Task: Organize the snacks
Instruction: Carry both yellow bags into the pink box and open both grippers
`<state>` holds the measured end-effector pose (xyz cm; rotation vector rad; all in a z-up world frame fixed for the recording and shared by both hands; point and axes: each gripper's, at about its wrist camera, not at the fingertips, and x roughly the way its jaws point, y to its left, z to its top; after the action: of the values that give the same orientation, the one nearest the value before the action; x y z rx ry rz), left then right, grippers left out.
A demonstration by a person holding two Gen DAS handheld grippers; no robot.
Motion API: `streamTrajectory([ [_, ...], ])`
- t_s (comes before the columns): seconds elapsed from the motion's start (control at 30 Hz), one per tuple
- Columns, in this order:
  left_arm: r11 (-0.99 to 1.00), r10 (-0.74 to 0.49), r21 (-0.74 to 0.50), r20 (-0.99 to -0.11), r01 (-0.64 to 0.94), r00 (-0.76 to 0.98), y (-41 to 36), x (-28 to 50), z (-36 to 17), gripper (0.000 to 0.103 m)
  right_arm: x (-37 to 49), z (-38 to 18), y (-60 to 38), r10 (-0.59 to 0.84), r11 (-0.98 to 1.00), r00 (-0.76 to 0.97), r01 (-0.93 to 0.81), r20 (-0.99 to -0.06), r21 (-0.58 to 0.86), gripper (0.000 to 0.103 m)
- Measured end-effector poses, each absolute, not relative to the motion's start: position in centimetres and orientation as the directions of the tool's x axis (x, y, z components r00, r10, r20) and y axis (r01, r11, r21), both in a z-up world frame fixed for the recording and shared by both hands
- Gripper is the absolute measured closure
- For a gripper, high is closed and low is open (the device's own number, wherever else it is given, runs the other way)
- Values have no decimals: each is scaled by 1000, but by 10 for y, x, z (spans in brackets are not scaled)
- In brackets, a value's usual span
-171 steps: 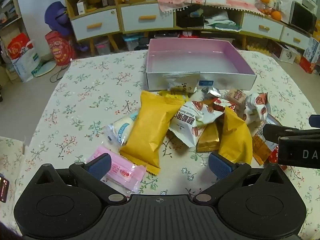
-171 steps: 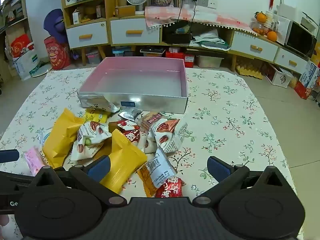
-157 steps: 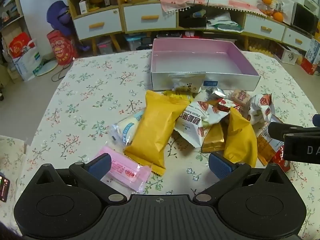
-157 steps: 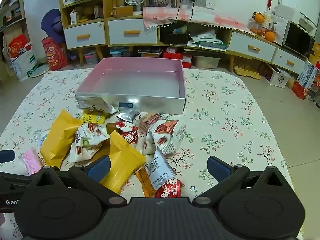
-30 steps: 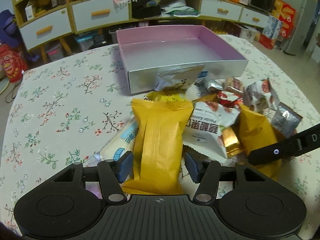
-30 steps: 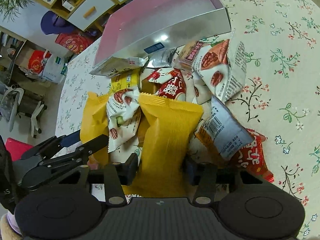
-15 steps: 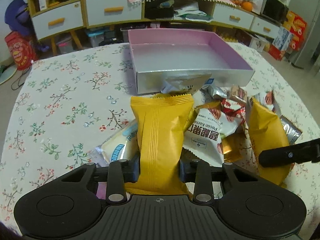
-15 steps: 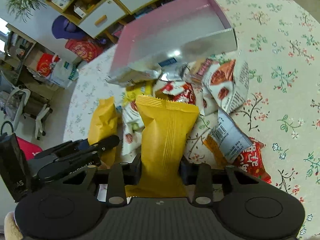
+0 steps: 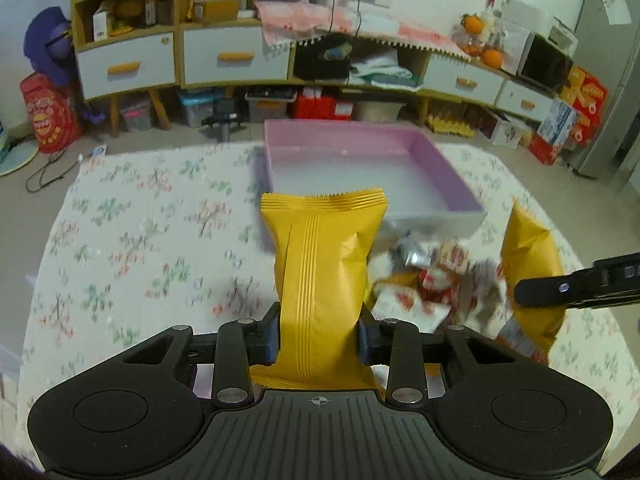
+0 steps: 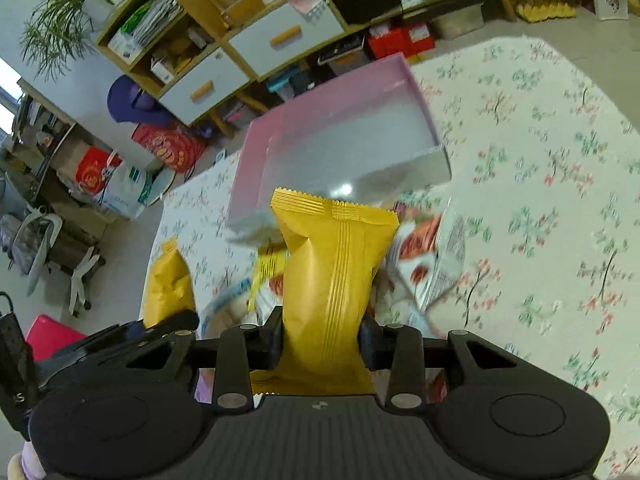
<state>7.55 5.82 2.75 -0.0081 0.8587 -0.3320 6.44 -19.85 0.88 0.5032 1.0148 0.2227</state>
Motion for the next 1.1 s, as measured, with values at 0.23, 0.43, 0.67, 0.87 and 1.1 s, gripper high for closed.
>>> streamTrajectory([
  [0.23, 948, -283, -109, -721, 300, 632, 39, 117, 49, 71, 104, 12, -216, 376, 857, 556, 95, -741, 507, 97],
  [0.43, 950, -280, -114, -724, 292, 631, 18, 161, 38, 71, 148, 5, -235, 358, 826, 599, 155, -717, 542, 97],
  [0.67, 954, -260, -86, -715, 288, 649, 3, 200, 12, 71, 178, -6, -242, 377, 792, 666, 129, -644, 597, 97],
  [0.87, 959, -246, -89, -731, 269, 637, -2, 220, -15, 71, 198, -20, -240, 364, 806, 676, 117, -641, 580, 97],
  [1.1, 964, -232, -87, -741, 253, 630, -2, 230, -31, 71, 207, -28, -242, 324, 830, 685, 124, -652, 543, 97],
])
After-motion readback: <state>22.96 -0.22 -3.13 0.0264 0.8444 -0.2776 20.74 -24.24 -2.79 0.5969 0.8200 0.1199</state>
